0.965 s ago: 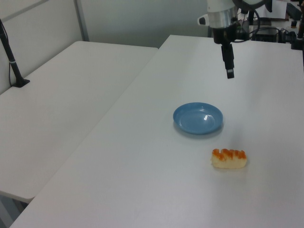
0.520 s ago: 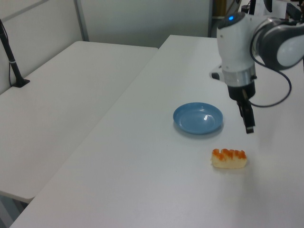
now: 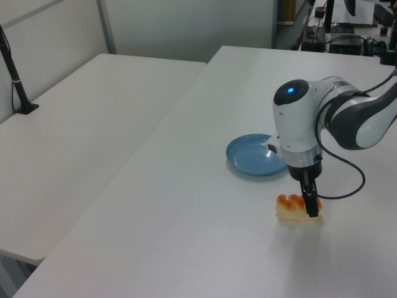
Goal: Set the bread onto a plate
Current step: 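Move the open gripper over the orange-topped bread roll and lower, then close the gripper on the bread roll, then lift the bread roll and carry it over the blue plate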
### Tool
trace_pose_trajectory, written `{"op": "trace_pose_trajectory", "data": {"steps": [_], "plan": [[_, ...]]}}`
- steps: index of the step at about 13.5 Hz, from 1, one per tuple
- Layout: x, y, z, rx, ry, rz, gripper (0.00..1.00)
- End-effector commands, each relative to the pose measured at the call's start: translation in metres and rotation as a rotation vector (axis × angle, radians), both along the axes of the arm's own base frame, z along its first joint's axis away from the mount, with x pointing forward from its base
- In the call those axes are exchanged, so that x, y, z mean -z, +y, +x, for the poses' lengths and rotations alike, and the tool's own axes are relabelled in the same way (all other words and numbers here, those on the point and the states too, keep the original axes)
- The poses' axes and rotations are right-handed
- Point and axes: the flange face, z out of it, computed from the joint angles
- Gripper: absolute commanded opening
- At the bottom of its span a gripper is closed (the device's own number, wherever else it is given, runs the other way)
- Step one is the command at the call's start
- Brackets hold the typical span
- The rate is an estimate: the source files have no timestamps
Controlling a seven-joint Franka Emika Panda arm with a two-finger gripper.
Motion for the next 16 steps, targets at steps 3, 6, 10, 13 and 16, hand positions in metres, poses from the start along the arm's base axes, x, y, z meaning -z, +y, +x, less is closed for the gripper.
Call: {"op": "trace_pose_trajectory", "data": {"steps": [3, 6, 10, 13, 16], "plan": [[0.026, 0.013, 0.016, 0.057, -0.067, -0.071, 0.99], [0.024, 0.016, 0.014, 0.068, -0.072, -0.076, 0.74], [-0.015, 0.003, 0.022, 0.068, -0.089, -0.074, 0.60], [-0.038, -0.019, 0.040, 0.067, -0.099, -0.064, 0.60], [-0.078, -0.082, 0.097, 0.105, -0.116, -0.023, 0.60]]}}
